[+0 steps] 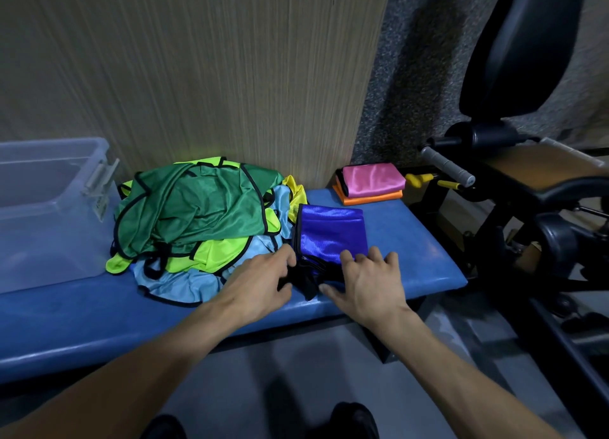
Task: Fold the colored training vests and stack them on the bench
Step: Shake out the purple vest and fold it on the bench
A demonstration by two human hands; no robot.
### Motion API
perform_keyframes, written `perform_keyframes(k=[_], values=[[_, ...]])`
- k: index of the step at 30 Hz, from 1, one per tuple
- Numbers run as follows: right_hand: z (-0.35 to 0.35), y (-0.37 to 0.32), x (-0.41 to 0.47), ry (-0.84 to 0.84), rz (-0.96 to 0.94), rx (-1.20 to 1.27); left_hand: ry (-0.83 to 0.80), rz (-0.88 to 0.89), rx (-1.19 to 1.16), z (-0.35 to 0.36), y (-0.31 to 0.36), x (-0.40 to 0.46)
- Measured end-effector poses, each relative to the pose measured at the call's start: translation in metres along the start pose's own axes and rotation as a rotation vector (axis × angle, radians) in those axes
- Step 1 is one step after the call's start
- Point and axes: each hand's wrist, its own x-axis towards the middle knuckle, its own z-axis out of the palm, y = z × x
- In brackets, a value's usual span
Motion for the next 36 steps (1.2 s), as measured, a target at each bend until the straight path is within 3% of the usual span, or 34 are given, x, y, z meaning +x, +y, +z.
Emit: perform_keyframes(k=[6,16,25,28,31,36], values=[[0.006,-0.006,-0.002,0.075,0.031,-0.034,0.018,0.123,-0.070,0.009,0.010,-0.002],[0.004,-0.007,0.000,0.046,0.034,-0.029,-0.041,0.009,-0.394,0.014,0.008,0.003],[0.010,-0.010,0.001,0.119,0.039,-0.044,0.169,-0.098,-0.492,0.018,0.023,-0.001],[0.018,-0.007,0.002,0.139,0.027,-0.038,0.204,-0.033,-0.380,0.015,0.022,-0.005],[0.024,0.000,0.001,0.167,-0.031,-0.013,0.245,0.139,-0.150,0.016,0.016,-0.009],[0.032,0.000,-0.001,0.215,-0.116,-0.032,0.194,0.294,0.135,0.026,0.014,-0.013]])
